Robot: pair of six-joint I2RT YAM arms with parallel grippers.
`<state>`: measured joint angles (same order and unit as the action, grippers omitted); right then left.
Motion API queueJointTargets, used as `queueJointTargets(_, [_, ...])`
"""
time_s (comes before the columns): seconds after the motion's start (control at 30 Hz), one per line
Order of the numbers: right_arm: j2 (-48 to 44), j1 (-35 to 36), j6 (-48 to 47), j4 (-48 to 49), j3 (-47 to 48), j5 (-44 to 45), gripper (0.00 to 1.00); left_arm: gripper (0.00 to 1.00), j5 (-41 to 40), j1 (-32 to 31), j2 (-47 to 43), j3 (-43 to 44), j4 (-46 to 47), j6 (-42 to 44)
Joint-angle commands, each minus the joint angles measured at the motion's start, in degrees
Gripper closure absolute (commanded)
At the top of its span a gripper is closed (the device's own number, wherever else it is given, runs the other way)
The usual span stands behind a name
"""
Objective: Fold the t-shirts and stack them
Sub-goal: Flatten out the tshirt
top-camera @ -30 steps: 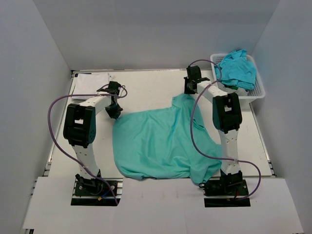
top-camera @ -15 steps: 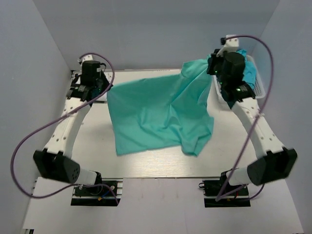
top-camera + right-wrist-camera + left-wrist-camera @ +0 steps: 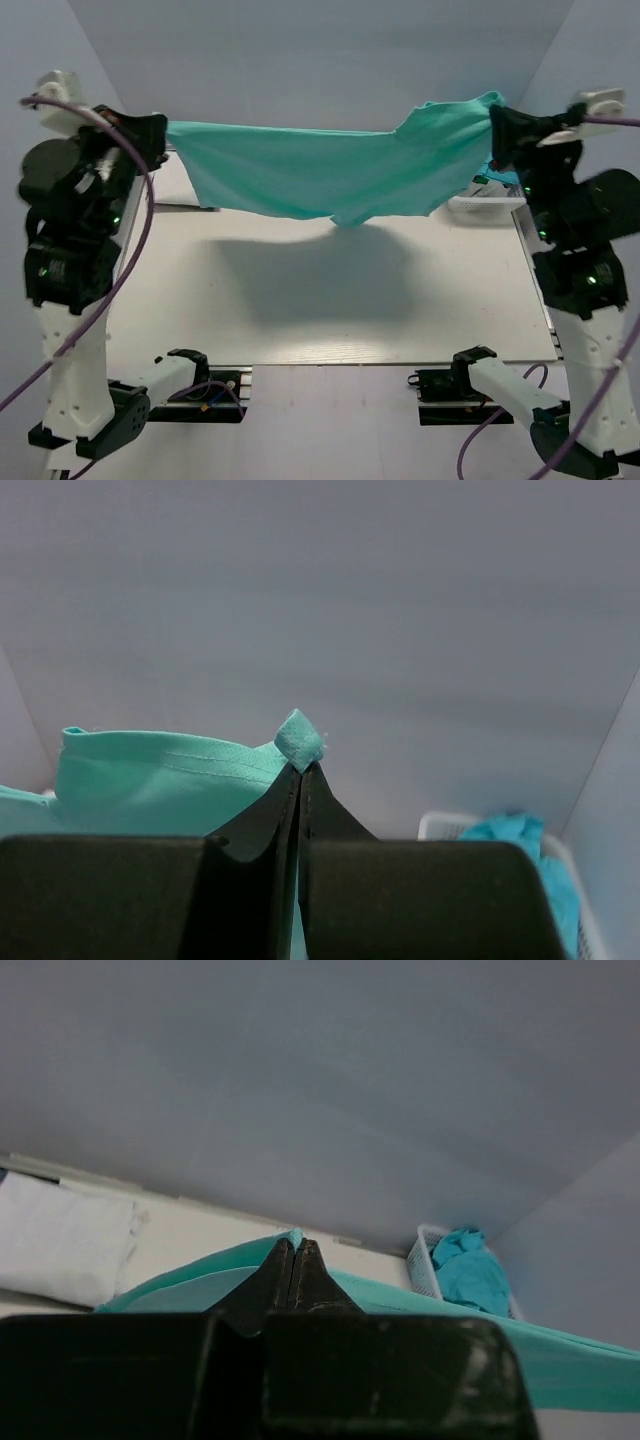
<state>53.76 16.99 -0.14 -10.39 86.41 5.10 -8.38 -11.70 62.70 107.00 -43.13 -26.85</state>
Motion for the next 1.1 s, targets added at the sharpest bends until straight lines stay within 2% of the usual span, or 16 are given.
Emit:
queueJointTargets(0.0, [-3.56, -0.12, -3.9, -1.73, 7.88, -4.12, 1.0, 1.0, 0.38, 0.45, -3.1, 6.45, -2.13, 3.03])
queueJointTargets(0.07, [-4.27, -0.2, -5.04, -3.39, 11.21, -7.21, 1.0, 1.0, 1.7, 0.45, -3.9, 10.93, -2.65, 3.82])
queueJointTargets(0.2, [-6.2, -0.21, -5.57, -5.95, 18.52, -7.48, 1.0, 1.0, 2.41, 0.45, -4.43, 18.84, -4.58, 4.61])
queueJointTargets(0.3, [-6.91, -0.12, -6.8, -5.6, 21.51, -6.25, 1.0, 1.0, 2.93, 0.45, -5.56, 20.35, -4.59, 4.61])
queueJointTargets(0.43, [-6.74, -0.03, -8.47, -4.99, 20.64, -2.04, 1.0, 1.0, 3.55, 0.45, -6.1, 18.87, -3.98, 4.09])
queueJointTargets(0.63, [-2.96, -0.12, -9.09, 0.19, 11.42, 3.95, 1.0, 1.0, 4.6, 0.45, -3.63, 9.19, -2.4, 1.63])
queueJointTargets(0.8, [3.19, -0.29, -9.09, 8.53, -1.31, 11.77, 1.0, 1.0, 1.8, 0.45, -1.71, -7.48, 3.22, -0.39])
queueJointTargets(0.83, [4.07, -0.29, -9.0, 12.9, -6.73, 12.21, 1.0, 1.0, 1.79, 0.45, -1.18, -13.08, 4.54, -1.0])
queueJointTargets(0.93, [9.34, -0.65, -8.56, 17.32, -12.73, 12.74, 1.0, 1.0, -2.15, 0.45, 3.21, -22.76, 9.38, -3.11])
queueJointTargets(0.97, [14.31, -0.91, -8.12, 17.68, -13.54, 12.22, 1.0, 1.0, -2.86, 0.45, 4.96, -24.63, 11.47, -3.12])
queueJointTargets(1.07, [21.72, -1.61, -6.63, 21.36, -17.05, 9.76, 1.0, 1.0, -3.4, 0.45, 12.52, -30.87, 16.57, -3.64])
